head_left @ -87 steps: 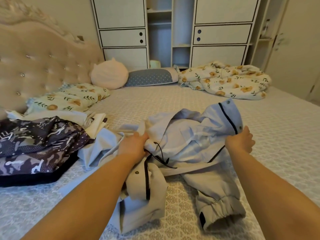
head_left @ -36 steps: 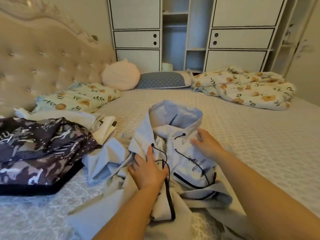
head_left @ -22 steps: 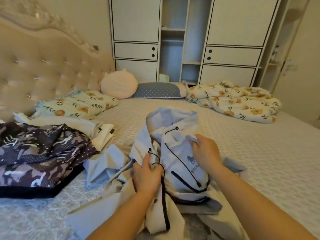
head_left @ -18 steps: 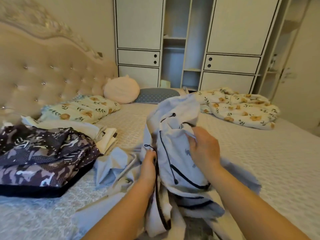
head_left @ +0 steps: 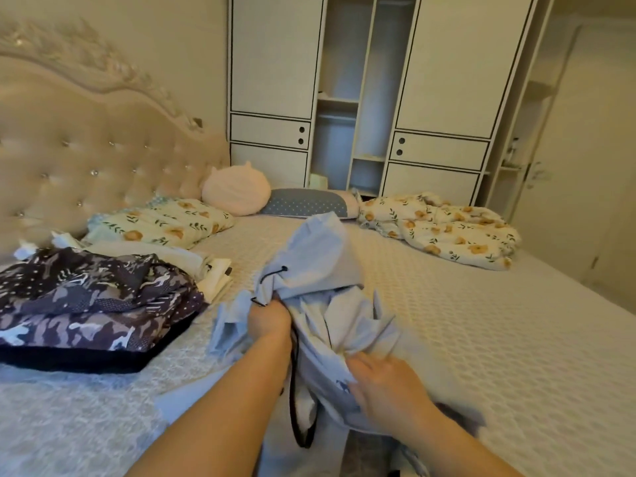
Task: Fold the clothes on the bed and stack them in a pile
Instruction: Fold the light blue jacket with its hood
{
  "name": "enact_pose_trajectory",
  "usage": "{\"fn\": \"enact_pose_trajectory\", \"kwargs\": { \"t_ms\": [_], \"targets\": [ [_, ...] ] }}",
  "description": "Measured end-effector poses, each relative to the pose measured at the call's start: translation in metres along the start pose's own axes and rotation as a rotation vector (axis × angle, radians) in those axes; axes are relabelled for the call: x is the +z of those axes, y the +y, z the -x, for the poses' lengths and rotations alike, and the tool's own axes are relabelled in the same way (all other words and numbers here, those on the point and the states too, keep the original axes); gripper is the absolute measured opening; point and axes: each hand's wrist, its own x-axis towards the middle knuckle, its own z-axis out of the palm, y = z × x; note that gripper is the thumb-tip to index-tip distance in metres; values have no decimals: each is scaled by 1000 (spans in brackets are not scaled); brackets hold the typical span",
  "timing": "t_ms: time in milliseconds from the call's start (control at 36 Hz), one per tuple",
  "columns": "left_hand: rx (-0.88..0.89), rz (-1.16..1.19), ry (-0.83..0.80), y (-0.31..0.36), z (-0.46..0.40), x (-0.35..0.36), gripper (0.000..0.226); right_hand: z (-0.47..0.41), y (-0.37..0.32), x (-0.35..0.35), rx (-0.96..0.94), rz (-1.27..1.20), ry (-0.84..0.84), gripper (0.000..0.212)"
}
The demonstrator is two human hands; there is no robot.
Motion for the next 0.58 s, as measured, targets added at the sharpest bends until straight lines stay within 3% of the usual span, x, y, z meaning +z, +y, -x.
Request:
{"fn": "enact_pose_trajectory", "kwargs": {
  "t_ms": [83, 139, 194, 278, 389, 417, 444, 500, 583],
  "targets": [
    [38, 60, 40, 4, 2, 0, 40, 11, -4, -2, -5, -27, -59, 28],
    [110, 79, 55, 4, 11, 1, 50, 10, 1, -8, 67, -95, 0, 31],
    [154, 61, 38, 2, 14, 1, 55, 2, 8, -13, 211, -234, 146, 34],
    [274, 28, 48, 2, 20, -4, 43, -23, 27, -11, 545, -501, 138, 21],
    [411, 48, 0, -1, 33, -11, 33, -54, 43, -4, 718, -509, -133, 87],
    [442, 38, -9, -1, 35, -13, 32, -58, 45, -1, 745, -510, -241, 94],
    [472, 28, -19, -1, 38, -15, 30, -60, 47, 3, 760, -521, -360, 89],
    [528, -4, -41, -3, 42, -19, 22, -59, 45, 11, 732, -522, -573, 50],
    [568, -81, -10, -5, 40, -27, 13, -58, 41, 14, 695, -487, -593, 39]
  ]
}}
